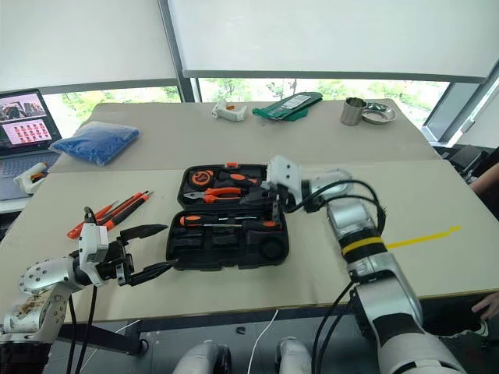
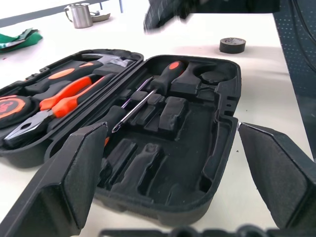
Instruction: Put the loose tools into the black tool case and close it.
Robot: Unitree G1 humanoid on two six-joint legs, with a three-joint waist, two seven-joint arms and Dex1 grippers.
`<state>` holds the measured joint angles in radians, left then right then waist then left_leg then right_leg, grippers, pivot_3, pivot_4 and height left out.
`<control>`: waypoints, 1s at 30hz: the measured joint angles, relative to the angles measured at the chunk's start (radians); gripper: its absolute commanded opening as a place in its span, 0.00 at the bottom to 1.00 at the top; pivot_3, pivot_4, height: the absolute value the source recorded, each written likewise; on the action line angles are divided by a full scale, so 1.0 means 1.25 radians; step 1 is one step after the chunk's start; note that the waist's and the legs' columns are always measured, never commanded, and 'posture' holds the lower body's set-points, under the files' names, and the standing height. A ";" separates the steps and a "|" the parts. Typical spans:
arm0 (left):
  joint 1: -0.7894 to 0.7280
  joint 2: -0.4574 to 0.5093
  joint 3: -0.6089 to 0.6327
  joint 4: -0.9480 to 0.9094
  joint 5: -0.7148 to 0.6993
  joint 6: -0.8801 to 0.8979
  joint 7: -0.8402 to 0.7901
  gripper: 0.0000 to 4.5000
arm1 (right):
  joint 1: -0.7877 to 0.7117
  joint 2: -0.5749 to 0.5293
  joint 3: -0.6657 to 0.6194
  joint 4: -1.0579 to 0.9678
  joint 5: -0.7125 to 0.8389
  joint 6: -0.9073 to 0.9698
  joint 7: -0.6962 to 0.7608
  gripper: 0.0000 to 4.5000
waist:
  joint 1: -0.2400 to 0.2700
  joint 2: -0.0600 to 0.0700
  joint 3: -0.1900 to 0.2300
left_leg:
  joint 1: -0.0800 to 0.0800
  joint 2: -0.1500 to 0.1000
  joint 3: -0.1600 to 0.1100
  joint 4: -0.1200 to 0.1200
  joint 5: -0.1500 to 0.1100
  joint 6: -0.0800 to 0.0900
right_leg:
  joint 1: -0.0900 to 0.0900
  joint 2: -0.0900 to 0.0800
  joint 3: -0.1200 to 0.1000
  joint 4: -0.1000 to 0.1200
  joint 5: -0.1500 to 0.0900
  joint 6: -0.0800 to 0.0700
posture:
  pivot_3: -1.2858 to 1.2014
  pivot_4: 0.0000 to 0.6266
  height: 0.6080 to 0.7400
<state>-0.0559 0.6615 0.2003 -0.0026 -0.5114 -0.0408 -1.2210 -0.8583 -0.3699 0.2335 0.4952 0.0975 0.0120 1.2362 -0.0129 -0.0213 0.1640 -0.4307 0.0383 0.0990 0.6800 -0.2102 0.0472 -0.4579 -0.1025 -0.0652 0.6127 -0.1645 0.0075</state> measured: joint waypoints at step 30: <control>0.033 0.017 0.013 -0.103 -0.001 0.067 0.070 1.00 | 0.016 0.071 0.044 0.114 -0.054 -0.011 -0.067 0.01 | 0.002 0.000 -0.001 | 0.005 0.008 0.004 0.000 -0.002 -0.010 | 0.001 0.005 0.000 0.000 -0.001 -0.008 | 0.52 0.24 1.00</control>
<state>-0.0142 0.6828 0.2163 -0.1317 -0.5129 0.0427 -1.1332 -0.8378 -0.2809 0.2882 0.6373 0.0296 -0.0017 1.1525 -0.0107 -0.0214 0.1632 -0.4244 0.0478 0.1035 0.6798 -0.2126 0.0344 -0.4561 -0.0960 -0.0650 0.6132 -0.1655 -0.0022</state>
